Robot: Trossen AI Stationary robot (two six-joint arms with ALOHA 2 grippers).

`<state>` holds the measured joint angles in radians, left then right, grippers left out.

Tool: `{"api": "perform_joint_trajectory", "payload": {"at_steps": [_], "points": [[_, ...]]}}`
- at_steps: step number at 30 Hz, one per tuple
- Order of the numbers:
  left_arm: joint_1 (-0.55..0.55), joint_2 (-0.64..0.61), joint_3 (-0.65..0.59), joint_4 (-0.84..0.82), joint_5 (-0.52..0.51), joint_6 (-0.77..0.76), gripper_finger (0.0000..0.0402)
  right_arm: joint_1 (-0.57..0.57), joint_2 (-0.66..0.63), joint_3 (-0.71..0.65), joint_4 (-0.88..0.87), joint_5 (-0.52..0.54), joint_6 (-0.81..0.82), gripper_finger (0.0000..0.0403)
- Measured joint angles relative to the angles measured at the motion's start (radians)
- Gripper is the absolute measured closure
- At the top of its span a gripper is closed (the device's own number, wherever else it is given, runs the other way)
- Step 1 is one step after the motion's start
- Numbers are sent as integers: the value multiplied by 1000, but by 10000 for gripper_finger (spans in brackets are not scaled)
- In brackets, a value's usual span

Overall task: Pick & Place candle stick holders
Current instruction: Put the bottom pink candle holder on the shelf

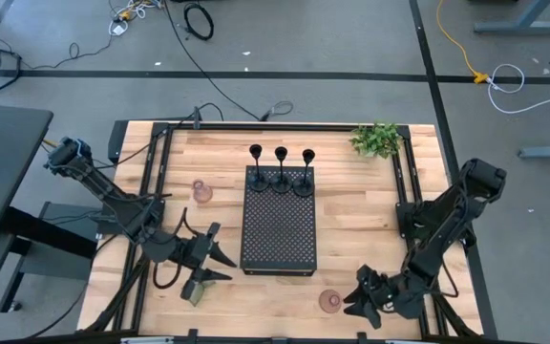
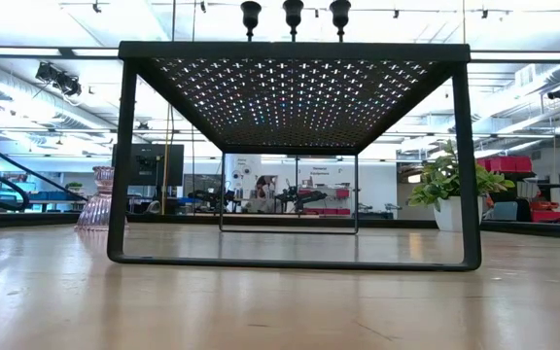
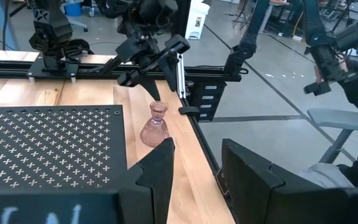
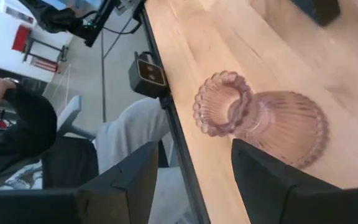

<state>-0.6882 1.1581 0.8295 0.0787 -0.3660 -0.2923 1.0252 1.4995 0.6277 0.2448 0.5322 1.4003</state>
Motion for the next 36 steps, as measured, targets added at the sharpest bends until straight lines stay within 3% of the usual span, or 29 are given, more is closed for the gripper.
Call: {"api": "perform_joint_trajectory", "payload": {"at_steps": [18,32,36], "points": [[-2,0,0,-4,0,-3,264,-43,143,0,68,0,14,199],[-2,0,0,-13,0,-10,264,-84,149,2,156,28,-146,199],[-2,0,0,-17,0,-10,264,-82,148,2,155,-11,-132,199]]}}
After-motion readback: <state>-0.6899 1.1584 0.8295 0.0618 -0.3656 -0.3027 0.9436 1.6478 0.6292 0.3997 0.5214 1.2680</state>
